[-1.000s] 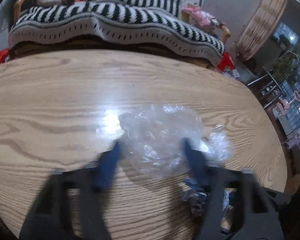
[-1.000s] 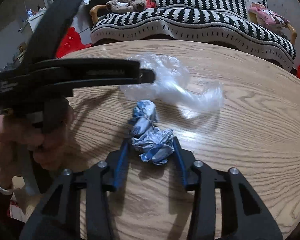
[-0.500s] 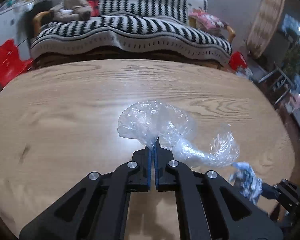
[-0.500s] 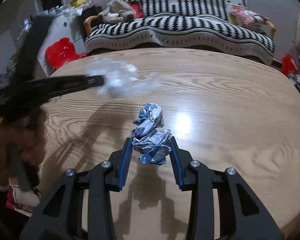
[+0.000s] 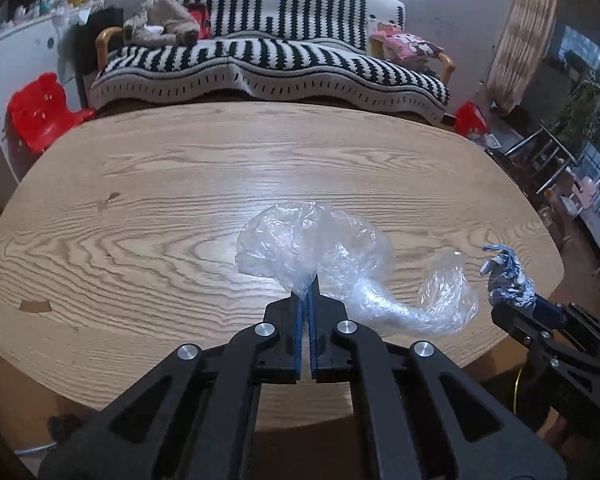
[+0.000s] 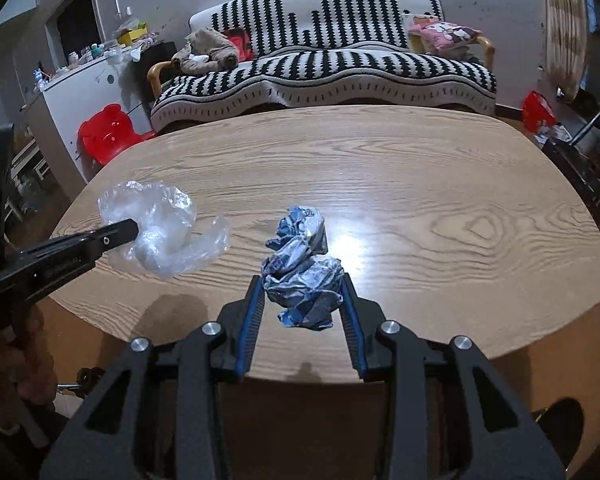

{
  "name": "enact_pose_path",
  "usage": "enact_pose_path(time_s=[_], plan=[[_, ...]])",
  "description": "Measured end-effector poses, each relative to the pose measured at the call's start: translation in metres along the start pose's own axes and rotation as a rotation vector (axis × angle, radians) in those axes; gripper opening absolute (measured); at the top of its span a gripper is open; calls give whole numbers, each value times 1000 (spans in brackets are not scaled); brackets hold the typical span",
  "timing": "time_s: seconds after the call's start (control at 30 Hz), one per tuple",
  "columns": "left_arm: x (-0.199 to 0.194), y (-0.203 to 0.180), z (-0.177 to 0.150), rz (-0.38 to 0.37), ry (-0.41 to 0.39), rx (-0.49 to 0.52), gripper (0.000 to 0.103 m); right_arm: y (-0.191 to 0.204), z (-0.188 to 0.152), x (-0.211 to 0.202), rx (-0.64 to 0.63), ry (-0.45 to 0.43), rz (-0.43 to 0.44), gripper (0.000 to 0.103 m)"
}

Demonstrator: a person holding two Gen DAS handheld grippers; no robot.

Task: Collect trash
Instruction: 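Carry the plastic bag and foil over the bin and release both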

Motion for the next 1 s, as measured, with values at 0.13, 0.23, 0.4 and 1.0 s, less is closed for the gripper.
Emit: enact_pose_path(time_s=[0.13,0.23,0.4,1.0], plan=[[1,-13,0,4,-7,18,1,-12,-4,-8,12,-1,-27,38],[4,-22,0,-10,2,21,1,-24,-5,-17,34,-18,-47,38],[7,-51,1,-48,7,56,1,-51,-9,-38,73,-52,-98,38],[-24,-280,-65,-333,20,304,1,-233,-126,-216,455,-185,-392,38]])
Point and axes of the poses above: each gripper's, at about its wrist camera, not at the fingertips, and x roughly the way its jaws point, y to its left, z to its top, the point moved 1 cm from there along x, roughly the way its jaws point, and after that the axes turned 14 degrees about z, right-handed, at the moved point
